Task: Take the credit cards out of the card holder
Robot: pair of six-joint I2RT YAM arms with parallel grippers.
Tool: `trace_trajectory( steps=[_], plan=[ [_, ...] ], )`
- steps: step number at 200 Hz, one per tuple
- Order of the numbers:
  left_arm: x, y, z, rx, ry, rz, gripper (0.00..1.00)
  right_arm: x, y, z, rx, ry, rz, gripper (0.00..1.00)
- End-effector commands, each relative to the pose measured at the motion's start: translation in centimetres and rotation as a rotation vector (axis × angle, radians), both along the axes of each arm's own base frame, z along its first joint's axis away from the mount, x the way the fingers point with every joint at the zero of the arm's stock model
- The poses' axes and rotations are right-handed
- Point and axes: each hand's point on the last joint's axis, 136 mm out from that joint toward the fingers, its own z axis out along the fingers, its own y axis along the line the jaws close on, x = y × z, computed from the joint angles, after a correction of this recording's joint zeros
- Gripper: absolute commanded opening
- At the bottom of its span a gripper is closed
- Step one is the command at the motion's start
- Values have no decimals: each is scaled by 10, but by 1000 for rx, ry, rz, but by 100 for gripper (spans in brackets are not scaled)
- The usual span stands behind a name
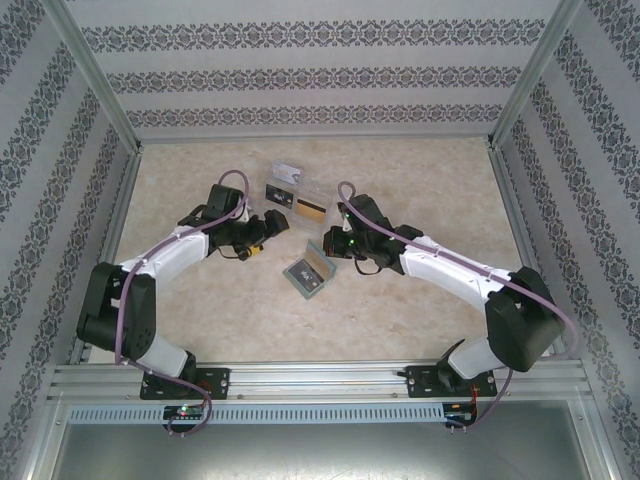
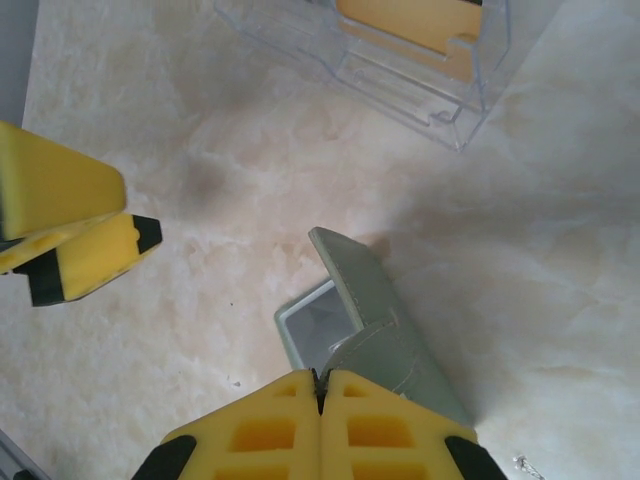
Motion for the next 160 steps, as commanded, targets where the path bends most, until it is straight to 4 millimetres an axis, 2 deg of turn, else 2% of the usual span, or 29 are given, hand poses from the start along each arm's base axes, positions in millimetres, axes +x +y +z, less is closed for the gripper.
trace_trajectory(
  steps=[1,33,67,81,119,144,160],
  plan=[
    [7,-13,7,-22,-28,-53,100,0,-14,3,-17,-9,-60,3],
    [4,-22,-1,-40,-3,-87,96,-4,-34,-21,-83,39,-140,3],
    [-2,-34,-7,-57,19,-120,91,-5,-36,-24,-88,43,-142,4],
    [-3,-41,-8,-63,24,-138,85,-5,-42,-27,-115,48,-162,4],
    [-10,-64,-10,-72,45,-199,73,-12,-76,-51,-244,101,-272,5],
    [-12,-78,-11,-66,45,-228,68,-11,-101,-61,-323,114,-328,28],
    [-13,-86,-12,-62,52,-231,64,-4,-102,-50,-312,96,-312,36]
  ],
)
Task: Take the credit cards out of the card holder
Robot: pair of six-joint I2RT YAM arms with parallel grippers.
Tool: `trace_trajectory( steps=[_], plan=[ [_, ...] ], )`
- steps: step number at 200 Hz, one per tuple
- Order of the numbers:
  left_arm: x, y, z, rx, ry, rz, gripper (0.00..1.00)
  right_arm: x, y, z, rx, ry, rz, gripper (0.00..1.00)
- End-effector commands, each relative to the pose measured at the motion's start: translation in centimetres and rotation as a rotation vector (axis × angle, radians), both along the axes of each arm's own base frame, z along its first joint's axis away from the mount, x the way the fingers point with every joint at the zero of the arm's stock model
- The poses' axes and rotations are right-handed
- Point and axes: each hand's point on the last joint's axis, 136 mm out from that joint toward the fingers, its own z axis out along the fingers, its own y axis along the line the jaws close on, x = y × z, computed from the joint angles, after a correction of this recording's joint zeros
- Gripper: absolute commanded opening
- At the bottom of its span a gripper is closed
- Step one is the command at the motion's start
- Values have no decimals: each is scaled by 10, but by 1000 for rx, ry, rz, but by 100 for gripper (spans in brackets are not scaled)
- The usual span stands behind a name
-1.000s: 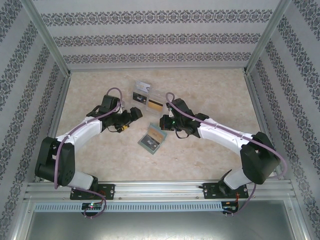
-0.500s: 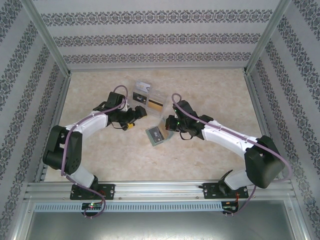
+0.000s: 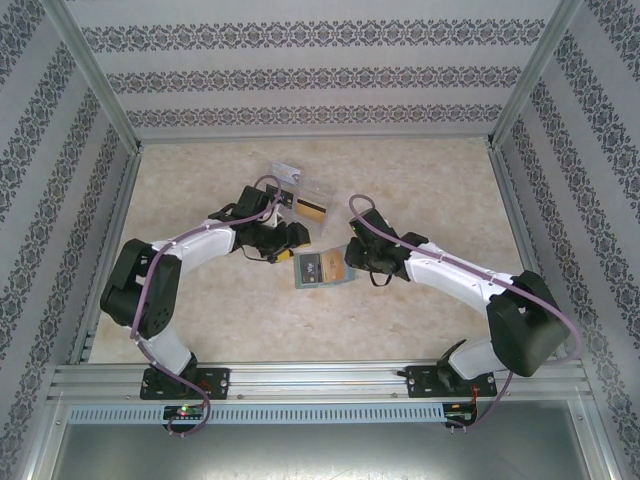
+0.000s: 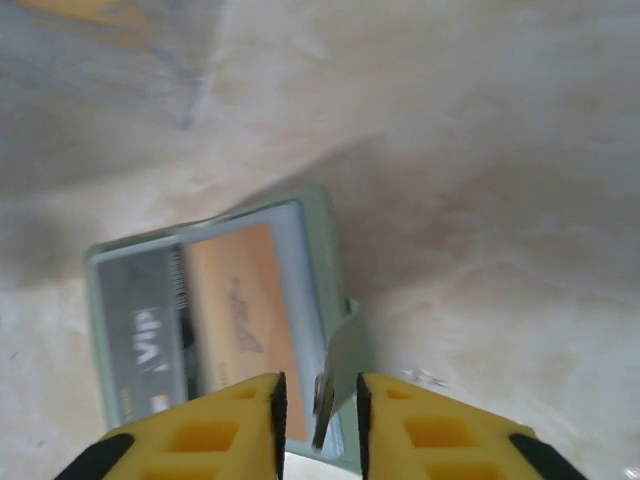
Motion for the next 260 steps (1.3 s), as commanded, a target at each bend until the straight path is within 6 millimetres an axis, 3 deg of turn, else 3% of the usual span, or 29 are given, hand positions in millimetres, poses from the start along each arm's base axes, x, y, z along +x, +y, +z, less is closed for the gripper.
trace_trajectory(
  steps=[1,29,54,95,121,189,260],
  plan=[
    [3,-16,8,-13,-26,-26,64,5,-23,6,-66,-11,-41,36],
    [0,-27,5,6,-20,-26,57,13,-4,38,13,-100,49,42],
    [-5,-38,-2,11,3,-32,48,12,18,43,107,-108,120,41],
    [-5,-45,-13,-3,37,2,35,12,40,27,112,-53,166,28],
    [0,-52,-16,-67,30,37,33,19,35,-4,29,21,103,23],
    [-5,-56,-28,-46,71,4,30,19,35,-45,-4,108,87,23],
    [-10,-55,-41,0,92,-45,27,15,32,-67,-17,157,64,20]
  ],
)
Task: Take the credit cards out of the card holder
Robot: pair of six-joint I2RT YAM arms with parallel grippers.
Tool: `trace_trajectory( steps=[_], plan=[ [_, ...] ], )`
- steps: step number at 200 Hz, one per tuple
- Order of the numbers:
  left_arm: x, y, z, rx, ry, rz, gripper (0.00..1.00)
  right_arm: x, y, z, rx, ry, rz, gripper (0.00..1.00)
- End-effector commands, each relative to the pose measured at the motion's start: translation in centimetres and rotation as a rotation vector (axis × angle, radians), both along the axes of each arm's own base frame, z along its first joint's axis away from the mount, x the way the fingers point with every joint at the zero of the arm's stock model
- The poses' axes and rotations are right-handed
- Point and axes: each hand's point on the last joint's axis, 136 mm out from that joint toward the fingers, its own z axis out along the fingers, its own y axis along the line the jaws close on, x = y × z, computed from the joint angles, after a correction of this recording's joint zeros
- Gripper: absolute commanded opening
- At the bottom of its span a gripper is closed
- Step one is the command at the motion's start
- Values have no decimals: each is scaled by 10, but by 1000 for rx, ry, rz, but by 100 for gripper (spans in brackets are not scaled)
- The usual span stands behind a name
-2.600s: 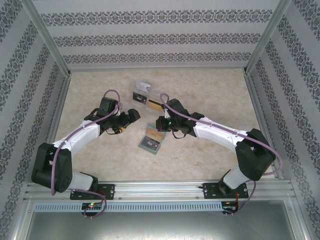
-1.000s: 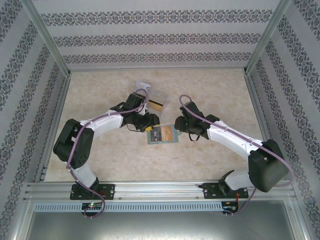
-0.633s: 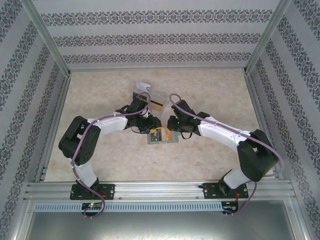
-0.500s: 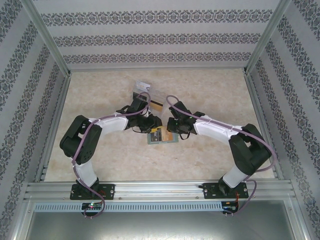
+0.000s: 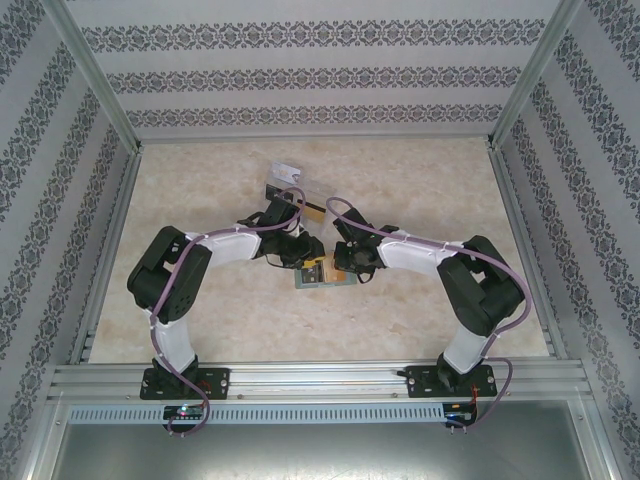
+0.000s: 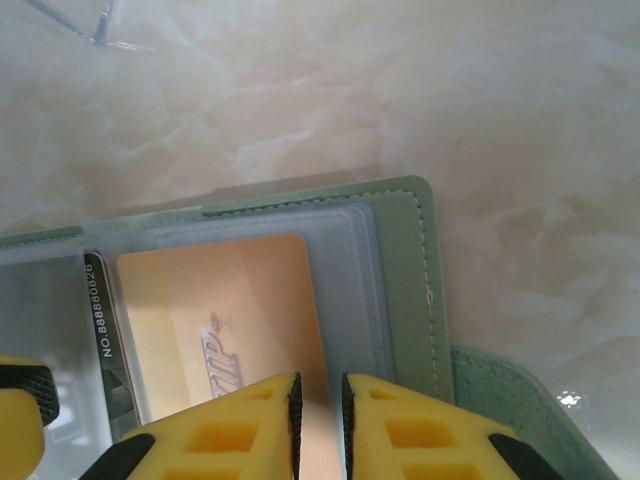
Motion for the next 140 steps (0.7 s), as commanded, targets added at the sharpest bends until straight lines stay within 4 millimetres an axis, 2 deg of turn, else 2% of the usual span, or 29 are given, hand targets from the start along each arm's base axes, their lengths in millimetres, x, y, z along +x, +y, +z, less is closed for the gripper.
trace_trajectory(
  steps=[1,91,140],
  plan=[
    [-6,-7,-3,4,8,-53,27,3,-2,-6,-1,12,-29,20],
    [-7,-4,-16,39,24,-59,27,-5,-4,-22,8,68,-47,17],
    [-8,-2,-22,50,33,-59,28,-7,-1,-23,33,81,-49,16]
  ],
)
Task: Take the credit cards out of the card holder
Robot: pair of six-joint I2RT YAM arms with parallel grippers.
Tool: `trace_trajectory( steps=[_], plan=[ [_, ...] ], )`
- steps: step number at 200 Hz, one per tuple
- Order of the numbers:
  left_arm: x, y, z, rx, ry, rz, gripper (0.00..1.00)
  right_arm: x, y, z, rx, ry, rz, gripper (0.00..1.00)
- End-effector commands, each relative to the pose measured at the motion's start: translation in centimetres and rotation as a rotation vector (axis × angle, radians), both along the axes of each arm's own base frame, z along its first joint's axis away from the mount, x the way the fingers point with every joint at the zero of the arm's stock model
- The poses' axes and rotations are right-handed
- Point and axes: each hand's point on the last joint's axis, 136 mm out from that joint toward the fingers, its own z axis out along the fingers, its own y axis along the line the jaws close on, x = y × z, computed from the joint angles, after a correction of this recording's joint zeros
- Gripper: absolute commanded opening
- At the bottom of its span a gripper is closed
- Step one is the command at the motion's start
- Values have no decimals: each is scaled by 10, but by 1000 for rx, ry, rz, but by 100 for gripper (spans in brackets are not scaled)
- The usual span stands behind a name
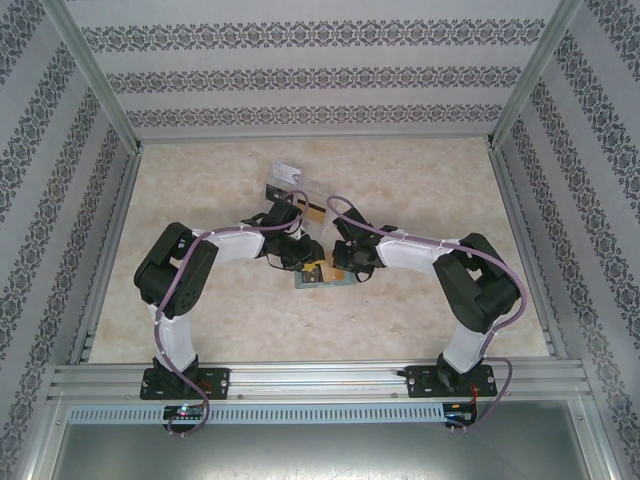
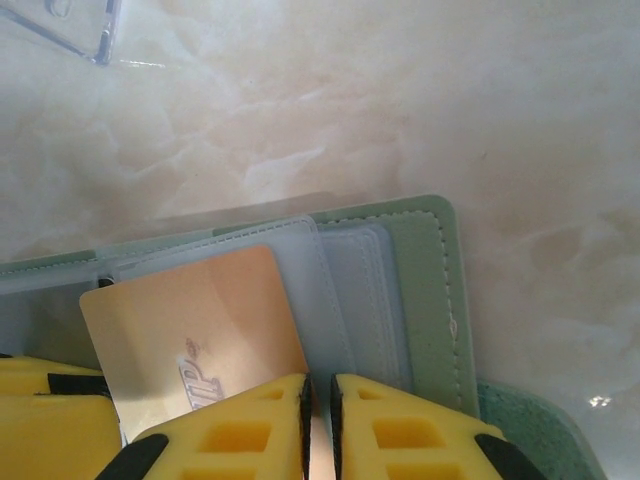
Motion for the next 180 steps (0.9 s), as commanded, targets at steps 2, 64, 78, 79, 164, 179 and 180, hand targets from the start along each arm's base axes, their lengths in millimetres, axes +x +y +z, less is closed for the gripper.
trace_trajectory(
  steps=[2,64,78,79,164,179,180],
  plan=[
    [-6,-3,-7,20,16,-30,28,-12,-6,-19,-8,71,-19,16],
    [-3,-14,7,-55,-20,-52,27,-13,-7,-20,-8,77,-29,16],
    [-2,-15,12,-69,-38,-52,27,-13,-9,-20,-19,75,-33,16],
    [-1,-15,13,-71,-41,-52,27,-13,-9,-20,-19,76,-33,16],
    [-3,-7,17,-18,-80,-71,9,-12,-14,-18,-37,70,-42,16],
    [-3,-5,16,-10,-81,-76,8,-12,-15,-18,-43,68,-45,16],
    [-3,-5,16,-9,-80,-76,8,-12,-16,-18,-43,68,-46,16]
  ],
)
